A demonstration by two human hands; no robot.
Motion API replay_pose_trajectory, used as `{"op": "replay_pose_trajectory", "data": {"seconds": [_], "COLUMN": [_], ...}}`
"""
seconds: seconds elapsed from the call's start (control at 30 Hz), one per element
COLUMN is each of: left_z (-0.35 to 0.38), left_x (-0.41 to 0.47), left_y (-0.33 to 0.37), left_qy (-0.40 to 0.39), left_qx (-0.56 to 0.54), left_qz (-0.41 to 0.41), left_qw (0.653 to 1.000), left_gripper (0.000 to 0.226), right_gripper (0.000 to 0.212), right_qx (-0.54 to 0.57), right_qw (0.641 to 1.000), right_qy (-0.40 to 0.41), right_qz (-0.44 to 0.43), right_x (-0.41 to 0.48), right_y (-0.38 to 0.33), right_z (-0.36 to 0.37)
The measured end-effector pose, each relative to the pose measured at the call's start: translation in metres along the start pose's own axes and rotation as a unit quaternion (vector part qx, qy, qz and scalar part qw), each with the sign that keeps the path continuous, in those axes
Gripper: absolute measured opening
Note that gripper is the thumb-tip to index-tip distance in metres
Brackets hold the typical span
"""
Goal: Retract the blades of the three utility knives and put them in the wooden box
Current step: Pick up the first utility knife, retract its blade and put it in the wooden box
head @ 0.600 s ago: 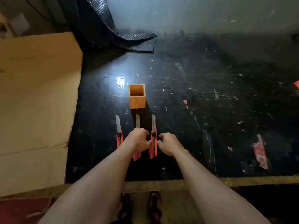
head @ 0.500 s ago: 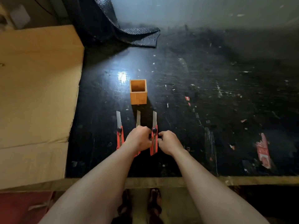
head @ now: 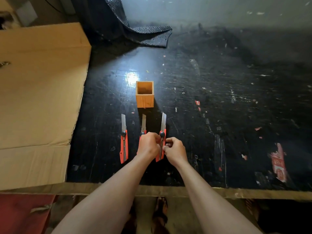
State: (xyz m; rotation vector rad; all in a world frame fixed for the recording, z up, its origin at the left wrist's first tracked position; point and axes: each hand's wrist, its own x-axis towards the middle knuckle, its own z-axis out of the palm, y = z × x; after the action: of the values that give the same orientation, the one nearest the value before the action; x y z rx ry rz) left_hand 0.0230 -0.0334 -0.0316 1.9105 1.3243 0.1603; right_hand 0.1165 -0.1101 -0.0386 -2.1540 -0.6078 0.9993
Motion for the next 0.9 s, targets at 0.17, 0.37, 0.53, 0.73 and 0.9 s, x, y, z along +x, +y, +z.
{"op": "replay_pose_trajectory", "data": {"seconds": [0.17,0.37,0.53,0.73,0.9], "left_z": [-0.016,-0.059,-0.114,-0.175,-0.211], "left_x": [-0.008,-0.010,-0.009,-0.005,0.002], "left_y": [0.014,0.022,0.041,0.062,0.077], "left_qy": [0.023,-0.016,-0.048,-0.038,-0.026], "left_qx": [-0.129,-0.259,-0.365,-0.383,-0.394], "left_qz": [-0.010,0.007,0.030,0.084,0.116], "left_qw": [0.991,0.966,0.929,0.919,0.911], "left_gripper": [0.028,0.028,0.031,0.033,0.035], "right_gripper": [0.019,0.023,0.022,0.020,0.034], "right_qx": [0.089,0.146,0.193,0.179,0.118], "right_qw": [0.996,0.983,0.968,0.961,0.947], "right_qy": [-0.020,-0.076,-0.098,-0.095,0.006], "right_qz": [-0.016,-0.080,-0.128,-0.188,-0.298], "right_x": [-0.004,-0.014,-0.021,-0.029,-0.040], "right_y": [-0.010,-0.055,-0.107,-0.169,-0.210], "right_z": [-0.021,-0.050,-0.058,-0.063,-0.064]}}
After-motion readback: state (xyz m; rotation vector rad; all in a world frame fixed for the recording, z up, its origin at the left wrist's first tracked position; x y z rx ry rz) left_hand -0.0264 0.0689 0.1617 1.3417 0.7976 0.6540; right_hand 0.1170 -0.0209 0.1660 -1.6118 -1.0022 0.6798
